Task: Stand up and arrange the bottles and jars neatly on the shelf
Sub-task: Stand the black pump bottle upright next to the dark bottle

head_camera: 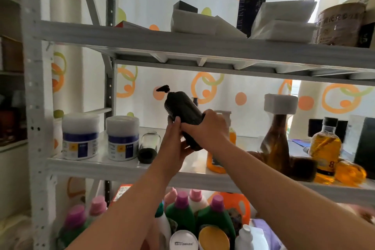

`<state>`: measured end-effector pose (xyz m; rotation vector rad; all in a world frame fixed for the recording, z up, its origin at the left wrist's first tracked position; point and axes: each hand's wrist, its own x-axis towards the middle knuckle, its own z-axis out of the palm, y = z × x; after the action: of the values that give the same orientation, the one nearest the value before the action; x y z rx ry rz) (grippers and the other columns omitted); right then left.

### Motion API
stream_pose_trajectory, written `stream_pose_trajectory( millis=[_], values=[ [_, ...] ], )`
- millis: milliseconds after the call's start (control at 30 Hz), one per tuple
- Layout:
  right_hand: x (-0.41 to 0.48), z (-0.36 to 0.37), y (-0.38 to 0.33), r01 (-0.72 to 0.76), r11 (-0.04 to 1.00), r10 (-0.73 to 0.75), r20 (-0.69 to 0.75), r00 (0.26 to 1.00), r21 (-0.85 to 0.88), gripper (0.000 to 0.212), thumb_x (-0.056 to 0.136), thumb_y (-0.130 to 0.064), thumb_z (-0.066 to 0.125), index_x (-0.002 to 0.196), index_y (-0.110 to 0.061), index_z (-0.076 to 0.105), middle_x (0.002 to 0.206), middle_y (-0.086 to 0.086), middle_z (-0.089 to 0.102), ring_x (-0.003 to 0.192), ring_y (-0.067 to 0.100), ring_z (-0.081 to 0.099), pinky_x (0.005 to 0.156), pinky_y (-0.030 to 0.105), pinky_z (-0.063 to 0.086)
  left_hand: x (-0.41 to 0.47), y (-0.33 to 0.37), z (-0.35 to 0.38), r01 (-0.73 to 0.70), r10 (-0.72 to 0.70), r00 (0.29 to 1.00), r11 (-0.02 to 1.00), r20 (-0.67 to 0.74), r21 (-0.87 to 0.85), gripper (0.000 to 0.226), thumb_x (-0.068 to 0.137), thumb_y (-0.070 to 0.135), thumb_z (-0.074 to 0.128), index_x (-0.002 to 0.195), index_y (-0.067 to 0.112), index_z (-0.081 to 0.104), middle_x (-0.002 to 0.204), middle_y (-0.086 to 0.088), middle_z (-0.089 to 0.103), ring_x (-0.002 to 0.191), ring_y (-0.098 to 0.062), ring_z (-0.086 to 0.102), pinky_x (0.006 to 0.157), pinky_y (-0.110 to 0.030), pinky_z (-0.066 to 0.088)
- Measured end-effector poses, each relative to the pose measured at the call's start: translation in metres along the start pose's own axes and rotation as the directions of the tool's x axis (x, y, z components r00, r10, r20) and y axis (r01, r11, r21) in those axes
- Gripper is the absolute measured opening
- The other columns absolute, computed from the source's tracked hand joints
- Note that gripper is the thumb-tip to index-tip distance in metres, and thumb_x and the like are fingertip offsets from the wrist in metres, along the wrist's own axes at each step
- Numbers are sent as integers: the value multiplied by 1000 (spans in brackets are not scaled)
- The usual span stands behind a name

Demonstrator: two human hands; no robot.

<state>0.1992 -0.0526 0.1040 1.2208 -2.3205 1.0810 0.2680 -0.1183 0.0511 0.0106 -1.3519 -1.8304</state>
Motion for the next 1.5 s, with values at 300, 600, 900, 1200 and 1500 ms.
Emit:
stream_pose_trajectory(
  millis=[300,600,900,1200,1500],
  values=[
    [-29,32,1,-197,927,116,255,960,318,62,64,-43,69,117,-20,45,103,7,59,95,26,60,81,39,56,10,-7,-29,210,-200,974,973,-105,96,44,98,45,32,134,24,47,121,-12,64,103,-25,65,68,-35,56],
    [-34,43,22,-173,962,103,307,946,212,50,78,-37,63,121,-16,47,108,8,63,101,25,60,88,39,53,14,-36,-19,345,-289,909,927,-300,151,33,93,18,34,81,9,63,69,-13,63,71,-23,60,64,-31,48],
    [-34,60,28,48,976,16,289,957,-211,45,95,-20,43,137,-9,29,132,21,45,121,34,46,101,44,42,21,-39,-3,371,-239,892,872,-385,320,31,96,11,35,105,-7,59,76,-20,65,51,-14,46,48,-24,39],
    [-28,78,35,199,906,-152,151,977,-374,51,93,-14,52,139,-1,34,147,19,34,137,31,31,114,40,27,38,-65,-24,204,21,961,622,-277,756,38,94,27,51,129,11,52,128,-6,59,116,-17,55,95,-18,36],
    [-25,83,43,324,880,-300,122,946,-349,53,86,-34,47,131,-7,47,140,14,46,131,29,40,110,40,30,63,-66,-45,229,-7,957,633,-290,740,25,96,16,40,75,23,52,77,3,53,68,-9,50,68,-21,43]
  ],
)
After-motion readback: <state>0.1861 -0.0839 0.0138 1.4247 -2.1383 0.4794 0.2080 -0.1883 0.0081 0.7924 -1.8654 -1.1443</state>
